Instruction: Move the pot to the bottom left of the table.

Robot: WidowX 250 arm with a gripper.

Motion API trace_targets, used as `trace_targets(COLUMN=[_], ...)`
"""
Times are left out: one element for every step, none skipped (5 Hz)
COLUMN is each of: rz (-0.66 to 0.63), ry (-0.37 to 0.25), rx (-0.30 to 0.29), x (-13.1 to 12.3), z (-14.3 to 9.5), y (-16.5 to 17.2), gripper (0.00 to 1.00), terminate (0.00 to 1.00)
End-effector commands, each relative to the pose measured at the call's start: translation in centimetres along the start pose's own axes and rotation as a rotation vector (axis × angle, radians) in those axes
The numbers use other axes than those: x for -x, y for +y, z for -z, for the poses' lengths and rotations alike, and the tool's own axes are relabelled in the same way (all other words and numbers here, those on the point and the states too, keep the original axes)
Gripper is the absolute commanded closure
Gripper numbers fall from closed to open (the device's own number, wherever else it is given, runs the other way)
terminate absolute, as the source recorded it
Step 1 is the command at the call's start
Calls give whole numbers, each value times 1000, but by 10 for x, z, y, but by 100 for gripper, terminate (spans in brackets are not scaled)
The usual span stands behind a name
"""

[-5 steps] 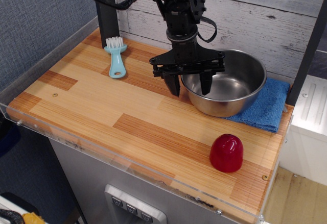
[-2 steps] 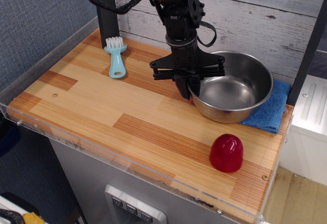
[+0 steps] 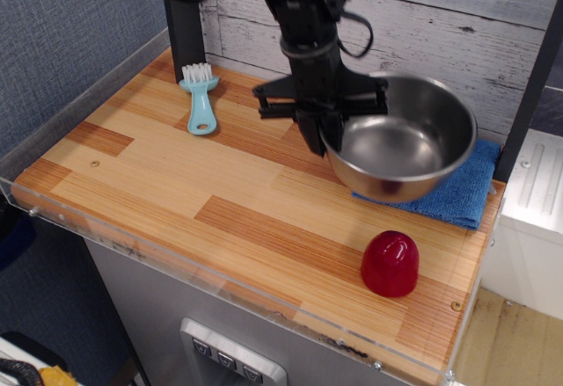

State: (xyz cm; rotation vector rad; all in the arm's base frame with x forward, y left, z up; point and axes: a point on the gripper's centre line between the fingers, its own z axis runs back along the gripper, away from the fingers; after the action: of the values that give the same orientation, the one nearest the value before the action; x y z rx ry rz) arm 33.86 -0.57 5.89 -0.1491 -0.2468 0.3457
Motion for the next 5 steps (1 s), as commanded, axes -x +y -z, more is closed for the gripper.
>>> trace_targets(rz=[-25, -62, -128, -192, -267], ry=[-101, -136, -166, -169, -175], rx=[-6, -33, -86, -128, -160], x=[-4, -2, 0, 3, 3], z=[-52, -72, -89, -94, -94], y=[24, 57, 102, 134, 169], gripper=[100, 100, 100, 100, 100], terminate=[0, 0, 0, 0, 0])
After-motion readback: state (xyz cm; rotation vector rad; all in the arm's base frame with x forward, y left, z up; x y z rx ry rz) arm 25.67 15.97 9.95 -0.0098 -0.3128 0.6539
